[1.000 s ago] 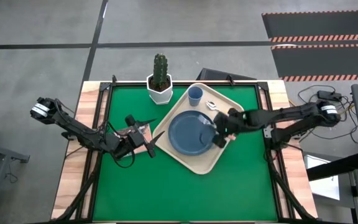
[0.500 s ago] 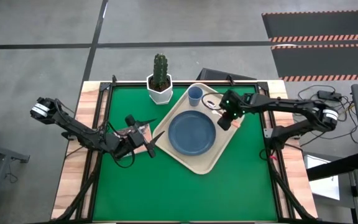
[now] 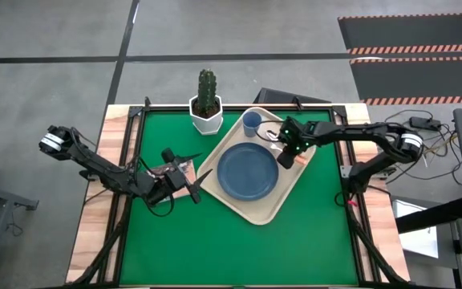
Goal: Pick and place plate/cup/fork/spoon on tray
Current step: Put the orange fork beside the dark blue plate on the white tray, then adjust the orange spoon on the white tray
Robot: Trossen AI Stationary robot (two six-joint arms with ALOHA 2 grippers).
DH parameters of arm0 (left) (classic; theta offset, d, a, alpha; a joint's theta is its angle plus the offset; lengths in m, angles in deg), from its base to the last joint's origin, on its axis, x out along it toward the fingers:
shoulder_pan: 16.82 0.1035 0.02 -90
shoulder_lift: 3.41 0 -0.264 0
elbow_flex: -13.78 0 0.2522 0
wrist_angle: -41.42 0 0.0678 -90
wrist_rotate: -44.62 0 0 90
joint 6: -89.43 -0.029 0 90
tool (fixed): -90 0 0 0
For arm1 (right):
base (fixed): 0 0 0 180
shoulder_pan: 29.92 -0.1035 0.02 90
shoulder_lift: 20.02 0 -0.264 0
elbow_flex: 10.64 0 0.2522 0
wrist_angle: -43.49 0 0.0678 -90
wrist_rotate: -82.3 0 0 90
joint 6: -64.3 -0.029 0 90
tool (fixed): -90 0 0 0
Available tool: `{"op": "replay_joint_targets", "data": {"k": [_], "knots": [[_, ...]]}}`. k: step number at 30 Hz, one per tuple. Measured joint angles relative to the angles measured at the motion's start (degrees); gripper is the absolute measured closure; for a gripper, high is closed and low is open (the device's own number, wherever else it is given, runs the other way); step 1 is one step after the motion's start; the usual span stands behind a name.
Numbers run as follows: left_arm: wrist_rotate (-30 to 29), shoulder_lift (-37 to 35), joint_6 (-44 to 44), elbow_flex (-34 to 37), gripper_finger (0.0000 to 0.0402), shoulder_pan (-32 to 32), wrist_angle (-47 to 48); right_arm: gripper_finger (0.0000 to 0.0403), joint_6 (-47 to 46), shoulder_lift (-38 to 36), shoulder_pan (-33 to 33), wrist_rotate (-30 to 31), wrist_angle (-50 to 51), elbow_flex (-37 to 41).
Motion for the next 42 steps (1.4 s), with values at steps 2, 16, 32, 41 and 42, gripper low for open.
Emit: {"op": "replay_joint_targets", "data": {"k": [2,16,32,41,42], "knots": [[0.0,0.0,0.0,0.0,0.0148,0.0,0.0,0.0369,0.1,1.3,0.0,0.0,-0.5,0.0],[0.0,0.0,0.0,0.0,0.0148,0.0,0.0,0.0342,-1.1,4.2,0.0,1.1,-2.2,-0.1],[0.0,0.0,0.0,0.0,0.0148,0.0,0.0,0.0287,-1.5,4.0,0.0,1.6,3.0,-3.0],[0.0,0.0,0.0,0.0,0.0148,0.0,0.0,0.0333,1.1,2.8,0.3,5.7,8.1,-8.7],[0.0,0.0,0.0,0.0,0.0148,0.0,0.0,0.0346,1.5,2.8,0.5,5.7,8.2,-8.8]]}}
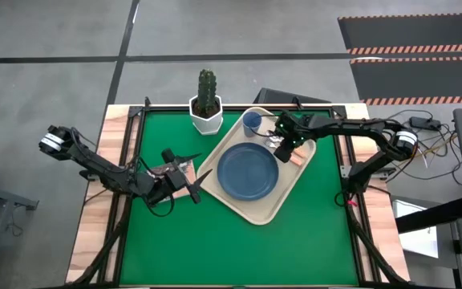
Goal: Pick and place plate/cup/fork/spoon on tray
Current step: Adjust the orange spoon on the white tray
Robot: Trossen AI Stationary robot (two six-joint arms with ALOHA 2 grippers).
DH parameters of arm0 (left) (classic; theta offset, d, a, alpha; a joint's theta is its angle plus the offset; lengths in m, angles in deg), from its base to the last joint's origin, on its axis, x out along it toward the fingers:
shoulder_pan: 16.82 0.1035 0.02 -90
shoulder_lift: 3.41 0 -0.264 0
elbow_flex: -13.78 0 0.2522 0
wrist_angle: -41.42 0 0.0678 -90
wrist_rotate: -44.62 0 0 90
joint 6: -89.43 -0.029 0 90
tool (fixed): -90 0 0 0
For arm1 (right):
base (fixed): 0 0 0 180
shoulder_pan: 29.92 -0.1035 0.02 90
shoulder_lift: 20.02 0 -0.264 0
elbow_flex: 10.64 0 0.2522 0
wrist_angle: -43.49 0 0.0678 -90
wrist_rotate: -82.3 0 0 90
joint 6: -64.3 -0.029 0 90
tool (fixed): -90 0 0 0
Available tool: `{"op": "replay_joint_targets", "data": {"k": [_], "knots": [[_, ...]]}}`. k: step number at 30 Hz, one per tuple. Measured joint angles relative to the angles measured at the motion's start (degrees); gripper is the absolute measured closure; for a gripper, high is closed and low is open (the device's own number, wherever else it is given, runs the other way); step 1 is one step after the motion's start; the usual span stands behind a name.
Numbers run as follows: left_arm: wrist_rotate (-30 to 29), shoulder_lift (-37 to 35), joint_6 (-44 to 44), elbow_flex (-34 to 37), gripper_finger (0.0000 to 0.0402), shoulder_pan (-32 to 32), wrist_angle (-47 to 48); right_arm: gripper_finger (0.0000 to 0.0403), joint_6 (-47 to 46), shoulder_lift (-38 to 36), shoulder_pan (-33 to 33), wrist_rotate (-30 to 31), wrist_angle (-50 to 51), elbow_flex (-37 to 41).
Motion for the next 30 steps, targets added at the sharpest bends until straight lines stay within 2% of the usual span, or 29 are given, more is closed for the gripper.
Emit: {"op": "replay_joint_targets", "data": {"k": [3,5,15,21,30], "knots": [[0.0,0.0,0.0,0.0,0.0148,0.0,0.0,0.0385,1.2,0.0,0.6,0.0,-0.1,0.7],[0.0,0.0,0.0,0.0,0.0148,0.0,0.0,0.0390,1.3,0.0,1.1,0.0,-0.1,2.0],[0.0,0.0,0.0,0.0,0.0148,0.0,0.0,0.0392,1.6,0.0,1.7,0.1,-7.3,7.8],[0.0,0.0,0.0,0.0,0.0148,0.0,0.0,0.0392,1.8,0.0,1.7,2.9,-7.8,8.2],[0.0,0.0,0.0,0.0,0.0148,0.0,0.0,0.0392,1.6,0.0,1.7,2.9,-11.3,8.2]]}}
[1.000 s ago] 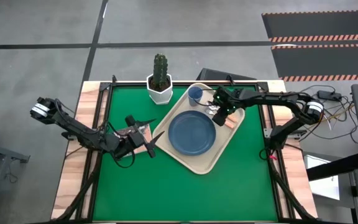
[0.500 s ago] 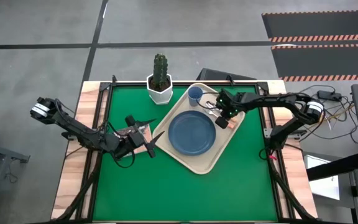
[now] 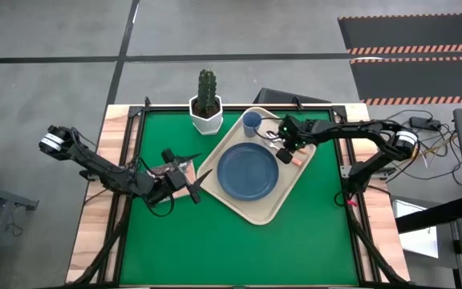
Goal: Pick and place plate/cup/fork/spoon on tray
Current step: Adjust the orange spoon on the white tray
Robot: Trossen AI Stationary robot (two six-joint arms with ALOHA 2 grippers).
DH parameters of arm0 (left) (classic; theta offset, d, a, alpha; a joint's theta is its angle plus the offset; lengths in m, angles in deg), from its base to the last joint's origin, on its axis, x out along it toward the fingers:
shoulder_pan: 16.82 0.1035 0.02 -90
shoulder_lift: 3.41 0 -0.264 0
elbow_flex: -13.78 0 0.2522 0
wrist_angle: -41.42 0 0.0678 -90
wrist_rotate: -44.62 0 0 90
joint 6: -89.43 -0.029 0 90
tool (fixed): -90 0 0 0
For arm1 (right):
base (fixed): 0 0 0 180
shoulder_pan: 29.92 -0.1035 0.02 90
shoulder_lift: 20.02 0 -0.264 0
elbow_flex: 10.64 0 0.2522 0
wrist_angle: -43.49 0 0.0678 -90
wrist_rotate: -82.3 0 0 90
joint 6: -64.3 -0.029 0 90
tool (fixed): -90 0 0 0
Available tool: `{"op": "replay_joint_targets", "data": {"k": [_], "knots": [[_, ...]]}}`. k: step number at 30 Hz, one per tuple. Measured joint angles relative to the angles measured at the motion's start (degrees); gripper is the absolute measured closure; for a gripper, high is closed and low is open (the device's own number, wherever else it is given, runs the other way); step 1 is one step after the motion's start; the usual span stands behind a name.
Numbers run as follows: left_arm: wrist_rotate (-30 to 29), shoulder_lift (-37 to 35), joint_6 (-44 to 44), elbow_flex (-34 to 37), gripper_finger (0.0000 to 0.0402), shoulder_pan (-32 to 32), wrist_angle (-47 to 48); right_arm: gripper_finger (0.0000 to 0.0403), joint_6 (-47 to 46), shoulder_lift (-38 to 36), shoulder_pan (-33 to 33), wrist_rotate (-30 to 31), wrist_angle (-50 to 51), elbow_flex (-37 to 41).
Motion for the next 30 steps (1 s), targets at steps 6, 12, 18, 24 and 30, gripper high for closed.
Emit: {"op": "replay_joint_targets", "data": {"k": [6,12,18,24,30], "knots": [[0.0,0.0,0.0,0.0,0.0148,0.0,0.0,0.0392,0.0,0.0,0.0,-1.3,-4.9,1.0],[0.0,0.0,0.0,0.0,0.0148,0.0,0.0,0.0392,0.0,0.0,0.0,-1.5,-7.9,2.9],[0.0,0.0,0.0,0.0,0.0148,0.0,0.0,0.0392,-0.3,0.1,0.0,-1.1,-13.5,5.5],[0.0,0.0,0.0,0.0,0.0148,0.0,0.0,0.0392,-1.5,0.1,0.0,2.0,-16.1,5.6],[0.0,0.0,0.0,0.0,0.0148,0.0,0.0,0.0392,-1.5,0.1,0.2,-0.1,-16.0,5.4]]}}
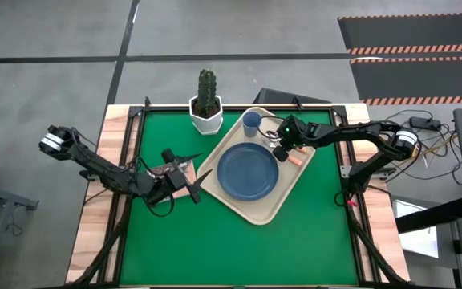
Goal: Pick and place plate/cup/fork/spoon on tray
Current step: Adjust the orange spoon on the white tray
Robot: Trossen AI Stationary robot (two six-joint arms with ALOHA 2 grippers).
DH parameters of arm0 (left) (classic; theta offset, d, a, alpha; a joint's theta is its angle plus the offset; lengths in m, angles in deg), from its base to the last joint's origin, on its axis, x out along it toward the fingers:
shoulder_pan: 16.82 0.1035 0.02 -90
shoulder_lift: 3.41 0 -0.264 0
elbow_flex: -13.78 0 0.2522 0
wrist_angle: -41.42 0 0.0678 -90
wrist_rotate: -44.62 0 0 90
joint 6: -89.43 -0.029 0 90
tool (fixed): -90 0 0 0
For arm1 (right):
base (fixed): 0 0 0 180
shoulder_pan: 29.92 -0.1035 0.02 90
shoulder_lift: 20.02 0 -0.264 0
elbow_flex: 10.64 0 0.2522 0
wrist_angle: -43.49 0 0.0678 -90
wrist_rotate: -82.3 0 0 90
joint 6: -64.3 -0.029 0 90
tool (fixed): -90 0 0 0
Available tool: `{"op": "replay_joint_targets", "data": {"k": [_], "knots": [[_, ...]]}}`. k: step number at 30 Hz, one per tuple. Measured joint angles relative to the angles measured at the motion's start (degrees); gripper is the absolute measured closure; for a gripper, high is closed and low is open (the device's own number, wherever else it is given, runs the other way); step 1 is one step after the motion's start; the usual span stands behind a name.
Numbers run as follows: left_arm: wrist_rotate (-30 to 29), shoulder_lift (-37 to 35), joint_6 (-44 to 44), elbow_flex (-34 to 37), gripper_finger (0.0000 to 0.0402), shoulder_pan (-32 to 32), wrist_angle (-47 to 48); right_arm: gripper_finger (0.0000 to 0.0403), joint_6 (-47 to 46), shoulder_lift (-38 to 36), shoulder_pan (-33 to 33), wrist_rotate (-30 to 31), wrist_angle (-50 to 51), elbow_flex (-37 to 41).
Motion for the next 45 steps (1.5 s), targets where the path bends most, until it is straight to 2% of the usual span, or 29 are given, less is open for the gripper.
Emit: {"op": "replay_joint_targets", "data": {"k": [3,6,15,28,38,45], "knots": [[0.0,0.0,0.0,0.0,0.0148,0.0,0.0,0.0392,0.0,0.0,0.0,-2.8,-0.1,-0.4],[0.0,0.0,0.0,0.0,0.0148,0.0,0.0,0.0392,0.0,0.5,0.0,-2.9,0.1,-0.3],[0.0,0.0,0.0,0.0,0.0148,0.0,0.0,0.0392,-0.4,3.7,0.2,0.5,-1.7,-0.4],[0.0,0.0,0.0,0.0,0.0148,0.0,0.0,0.0392,0.6,3.3,0.4,3.9,-1.4,-2.1],[0.0,0.0,0.0,0.0,0.0148,0.0,0.0,0.0392,0.6,3.3,0.5,3.7,-1.1,-2.3],[0.0,0.0,0.0,0.0,0.0148,0.0,0.0,0.0392,-0.6,0.1,-0.5,1.5,7.9,-5.6]]}}
